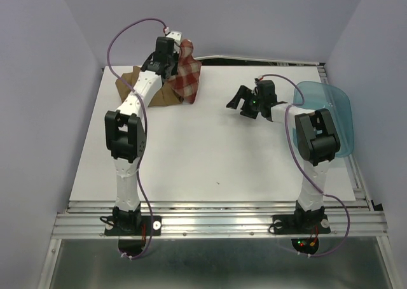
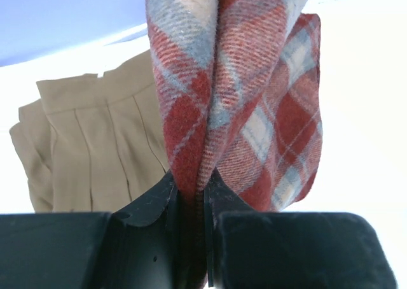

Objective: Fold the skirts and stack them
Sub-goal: Neatly place the folded skirt to the corner

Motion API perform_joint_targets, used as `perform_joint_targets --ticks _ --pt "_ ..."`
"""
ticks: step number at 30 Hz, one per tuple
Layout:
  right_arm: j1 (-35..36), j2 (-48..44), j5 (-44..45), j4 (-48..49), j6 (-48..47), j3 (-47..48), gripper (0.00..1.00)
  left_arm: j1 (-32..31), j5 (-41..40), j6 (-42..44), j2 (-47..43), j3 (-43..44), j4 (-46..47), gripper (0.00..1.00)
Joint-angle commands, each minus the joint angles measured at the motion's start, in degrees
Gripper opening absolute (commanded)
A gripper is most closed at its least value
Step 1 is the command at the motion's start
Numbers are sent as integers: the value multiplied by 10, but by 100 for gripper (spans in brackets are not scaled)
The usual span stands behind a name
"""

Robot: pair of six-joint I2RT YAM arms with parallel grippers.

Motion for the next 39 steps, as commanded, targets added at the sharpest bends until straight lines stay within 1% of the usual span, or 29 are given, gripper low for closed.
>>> perform_joint_targets --ticks 1,11,14,17,18,19,20,21,27,28,31,34,36,37,39 --pt "-2 4 -8 36 1 -3 94 9 -21 13 -69 57 37 0" --pt "-2 3 -9 36 -1 -4 93 35 1 -4 -83 50 21 0" --pt "-2 5 -10 36 -1 -4 93 55 31 -34 -91 34 16 0" --pt "-2 8 -12 36 -1 -2 93 78 58 -48 -88 13 21 0" --pt "-2 8 -13 36 -1 -1 93 86 68 -51 -84 9 20 0" --pt "-2 9 -13 33 -2 -1 93 96 97 -70 -76 6 18 0" --pt "-2 9 -13 34 -4 -1 93 105 97 -77 -76 6 16 0" --pt "-2 8 -12 33 -5 -1 93 123 120 -89 -67 -1 16 0" --pt "-2 13 -12 28 -7 2 93 157 196 -102 -24 -38 18 0" --pt "-2 16 -14 26 -7 5 93 178 204 -103 -16 -40 17 0" --pt "-2 15 -13 22 -12 5 93 202 222 -108 10 -58 30 0" --pt "-2 14 -15 19 -15 6 93 215 233 -94 39 -46 21 0" --pt "-2 14 -15 17 -14 7 93 228 256 -89 51 -38 20 5" --pt "-2 15 -16 16 -14 7 93 229 251 -87 53 -37 19 6" --pt "-2 13 -17 14 -15 9 93 230 241 -76 55 -34 16 11"
